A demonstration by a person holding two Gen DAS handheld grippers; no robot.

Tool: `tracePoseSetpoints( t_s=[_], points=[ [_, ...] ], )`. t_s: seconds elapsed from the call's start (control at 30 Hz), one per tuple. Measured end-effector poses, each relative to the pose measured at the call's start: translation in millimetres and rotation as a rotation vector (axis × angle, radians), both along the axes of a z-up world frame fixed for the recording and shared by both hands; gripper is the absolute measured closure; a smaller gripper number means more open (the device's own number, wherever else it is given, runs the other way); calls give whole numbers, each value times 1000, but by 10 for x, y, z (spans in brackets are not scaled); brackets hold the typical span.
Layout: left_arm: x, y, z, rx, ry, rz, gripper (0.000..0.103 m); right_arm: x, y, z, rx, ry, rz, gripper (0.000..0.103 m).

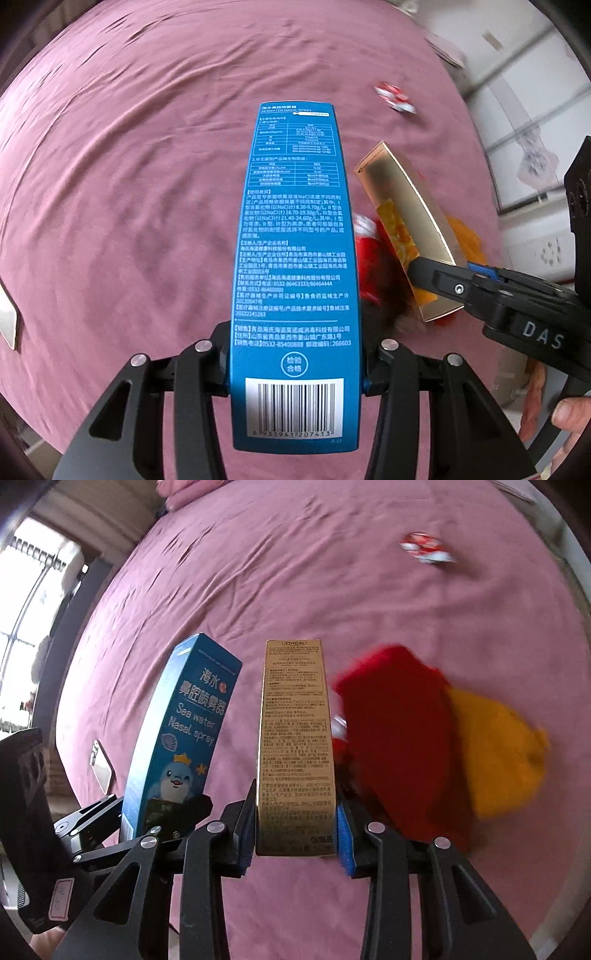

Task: Collect trash
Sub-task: 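Grasp the gold box with the right tool while the left tool holds the blue box, then open both tools over the yellow bin to drop the boxes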

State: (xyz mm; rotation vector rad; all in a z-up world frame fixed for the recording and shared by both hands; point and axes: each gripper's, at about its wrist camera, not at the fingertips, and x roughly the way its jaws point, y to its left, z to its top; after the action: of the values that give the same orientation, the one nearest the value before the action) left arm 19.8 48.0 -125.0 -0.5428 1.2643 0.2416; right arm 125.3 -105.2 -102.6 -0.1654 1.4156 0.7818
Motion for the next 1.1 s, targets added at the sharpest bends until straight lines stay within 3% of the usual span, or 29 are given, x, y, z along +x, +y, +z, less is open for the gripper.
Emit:
tracePoseSetpoints(
  t_s=[0.33,0.63,0.87,1.1],
  points=[
    [265,-1340,199,-18,-19,-243,58,-149,-1523,309,35,-17,-265,68],
    [589,-2776,270,-52,-24,-443,58,-169,-3050,353,43,-29,-468,68],
    [878,-3908,126,-89,11,-579,58,-147,-4191,276,22,-22,-618,68],
    [1143,-4780,-96,-113,54,-696,58,-105,-5135,23,5,22,-754,68]
  ],
)
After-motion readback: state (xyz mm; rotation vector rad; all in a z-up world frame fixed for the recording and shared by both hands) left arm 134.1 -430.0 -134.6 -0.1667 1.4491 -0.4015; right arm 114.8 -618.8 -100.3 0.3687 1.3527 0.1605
